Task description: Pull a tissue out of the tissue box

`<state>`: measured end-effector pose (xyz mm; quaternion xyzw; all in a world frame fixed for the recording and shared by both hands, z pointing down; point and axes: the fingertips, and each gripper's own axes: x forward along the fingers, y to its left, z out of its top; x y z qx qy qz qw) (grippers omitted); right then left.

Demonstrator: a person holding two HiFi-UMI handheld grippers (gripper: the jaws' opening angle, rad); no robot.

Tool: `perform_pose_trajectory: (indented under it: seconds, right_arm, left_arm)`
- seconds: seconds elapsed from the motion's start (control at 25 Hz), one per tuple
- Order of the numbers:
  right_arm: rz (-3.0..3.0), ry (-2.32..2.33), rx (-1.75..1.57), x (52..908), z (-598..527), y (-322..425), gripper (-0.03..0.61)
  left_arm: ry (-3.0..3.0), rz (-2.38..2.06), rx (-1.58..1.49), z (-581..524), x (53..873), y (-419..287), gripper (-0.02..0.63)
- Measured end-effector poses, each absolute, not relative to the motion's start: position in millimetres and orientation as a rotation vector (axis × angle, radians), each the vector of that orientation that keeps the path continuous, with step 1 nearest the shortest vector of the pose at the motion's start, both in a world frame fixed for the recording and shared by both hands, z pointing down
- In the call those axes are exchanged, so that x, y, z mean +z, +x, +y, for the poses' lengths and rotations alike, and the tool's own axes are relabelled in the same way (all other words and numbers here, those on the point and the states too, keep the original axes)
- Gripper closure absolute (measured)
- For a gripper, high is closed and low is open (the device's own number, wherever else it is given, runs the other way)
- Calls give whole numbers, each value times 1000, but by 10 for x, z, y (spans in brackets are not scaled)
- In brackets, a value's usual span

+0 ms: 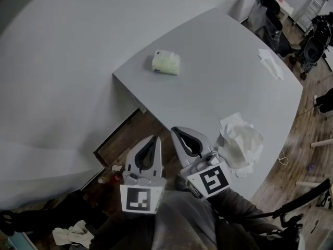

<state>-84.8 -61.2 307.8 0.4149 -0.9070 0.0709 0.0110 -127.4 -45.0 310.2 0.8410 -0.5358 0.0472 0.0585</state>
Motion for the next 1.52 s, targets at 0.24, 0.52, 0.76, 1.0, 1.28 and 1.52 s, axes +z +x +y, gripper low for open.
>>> perform_pose_trajectory:
  seconds: [0.24,0.52,0.76,1.0,1.28,1.52]
  right_arm:
    - [-2786,1346,225,3112,-1428,-1201,575]
    - [-2713,1416,213,3013,-1967,-1356,575]
    - [-2693,1472,186,2956,-2264,-1198,575]
    - [-2680,1510,256,3200,-2649,-848,575]
    - [-2706,1500,393,3500,-3151,-474,575]
    - [-2706,1498,415,3569,-3422,-400,575]
  left_arm:
    - [2569,-1532,152,-1203,3175,-1603,617]
    - [2581,-1450,137,-1730,3140,-1820,617]
    - [2599,-1388,163,-2035,3210,-1662,617]
    - [2627,-1361,239,-2454,3324,-1319,617]
    - [2611,-1382,384,-3022,3541,-1028,617]
    - [2590,-1484,318,-3591,3445,-1063,617]
